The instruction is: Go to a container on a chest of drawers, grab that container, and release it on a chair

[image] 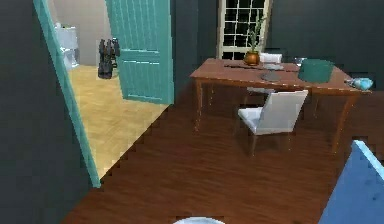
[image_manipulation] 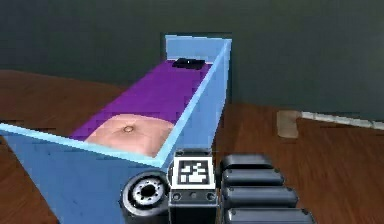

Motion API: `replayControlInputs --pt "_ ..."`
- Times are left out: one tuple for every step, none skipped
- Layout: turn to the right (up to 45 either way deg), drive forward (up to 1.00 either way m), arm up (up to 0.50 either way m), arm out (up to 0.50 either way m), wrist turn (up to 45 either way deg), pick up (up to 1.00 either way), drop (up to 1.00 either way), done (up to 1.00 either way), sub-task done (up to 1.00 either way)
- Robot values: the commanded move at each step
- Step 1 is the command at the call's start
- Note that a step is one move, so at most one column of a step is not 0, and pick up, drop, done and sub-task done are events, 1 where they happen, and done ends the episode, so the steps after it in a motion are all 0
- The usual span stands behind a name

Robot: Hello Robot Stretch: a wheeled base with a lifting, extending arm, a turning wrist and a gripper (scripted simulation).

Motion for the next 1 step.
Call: replayControlInputs --pt "3.0 0.00 0.00 0.00 0.0 0.00 0.00 0.00 0.00"
